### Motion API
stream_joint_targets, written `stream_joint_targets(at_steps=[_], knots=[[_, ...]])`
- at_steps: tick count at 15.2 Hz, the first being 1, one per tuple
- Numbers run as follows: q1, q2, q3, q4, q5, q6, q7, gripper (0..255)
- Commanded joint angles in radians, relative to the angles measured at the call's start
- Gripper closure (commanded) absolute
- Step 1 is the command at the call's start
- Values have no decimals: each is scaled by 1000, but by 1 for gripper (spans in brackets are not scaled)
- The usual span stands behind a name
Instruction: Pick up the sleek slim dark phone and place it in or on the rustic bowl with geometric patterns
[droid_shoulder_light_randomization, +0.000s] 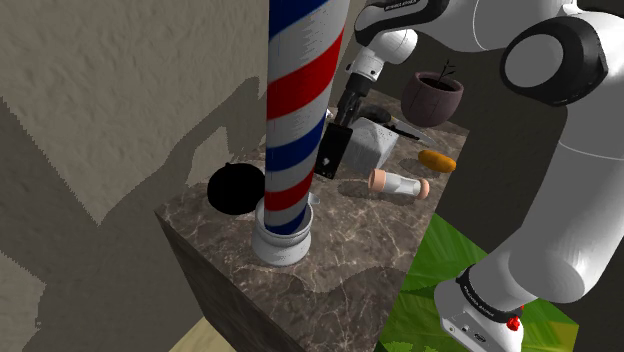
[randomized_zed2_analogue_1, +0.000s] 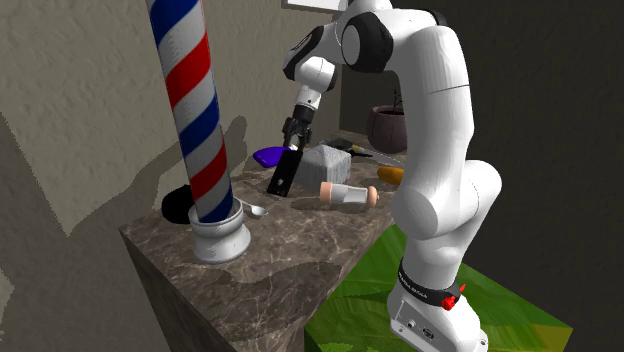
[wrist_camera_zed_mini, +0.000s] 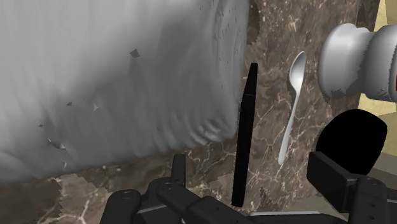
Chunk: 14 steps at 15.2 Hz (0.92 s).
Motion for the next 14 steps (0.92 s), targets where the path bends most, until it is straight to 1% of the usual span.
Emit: stream_joint_targets(at_steps=[1, 4, 5, 14], knots=[[0, 0, 0, -2, 0, 1, 0, 0], [0, 0, 0, -2, 0, 1, 0, 0], [0, 0, 0, -2, 0, 1, 0, 255], [0, 0, 0, -2, 0, 1, 0, 255]])
